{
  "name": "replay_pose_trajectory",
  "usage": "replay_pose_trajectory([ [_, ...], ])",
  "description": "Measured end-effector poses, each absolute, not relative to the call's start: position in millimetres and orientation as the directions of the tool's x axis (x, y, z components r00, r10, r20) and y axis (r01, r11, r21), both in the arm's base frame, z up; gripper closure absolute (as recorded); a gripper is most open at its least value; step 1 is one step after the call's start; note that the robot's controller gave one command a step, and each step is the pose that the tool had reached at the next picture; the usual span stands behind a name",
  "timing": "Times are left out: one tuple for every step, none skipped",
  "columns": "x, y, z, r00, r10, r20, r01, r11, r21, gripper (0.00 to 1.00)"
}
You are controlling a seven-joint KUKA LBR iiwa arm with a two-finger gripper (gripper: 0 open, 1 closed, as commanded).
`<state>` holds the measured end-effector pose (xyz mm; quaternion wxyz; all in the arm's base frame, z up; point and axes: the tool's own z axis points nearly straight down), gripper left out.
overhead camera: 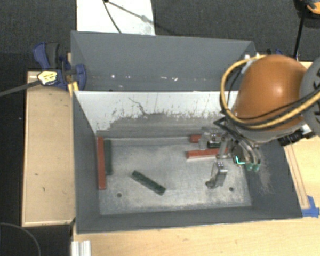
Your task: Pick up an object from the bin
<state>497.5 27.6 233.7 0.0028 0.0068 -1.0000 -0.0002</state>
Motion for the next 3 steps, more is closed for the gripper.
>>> replay_pose_trajectory([
  [499.1, 27.5, 237.5, -1.0, -0.013, -0.003, -0.013, 1.0, 0.001, 0.0],
  [526.5, -2.1, 185.6, -1.0, 0.004, -0.011, 0.004, 1.0, 0.001, 0.0],
  [545.5, -11.7, 144.5, -0.994, -0.108, -0.003, -0.108, 0.994, 0.0, 0.0],
])
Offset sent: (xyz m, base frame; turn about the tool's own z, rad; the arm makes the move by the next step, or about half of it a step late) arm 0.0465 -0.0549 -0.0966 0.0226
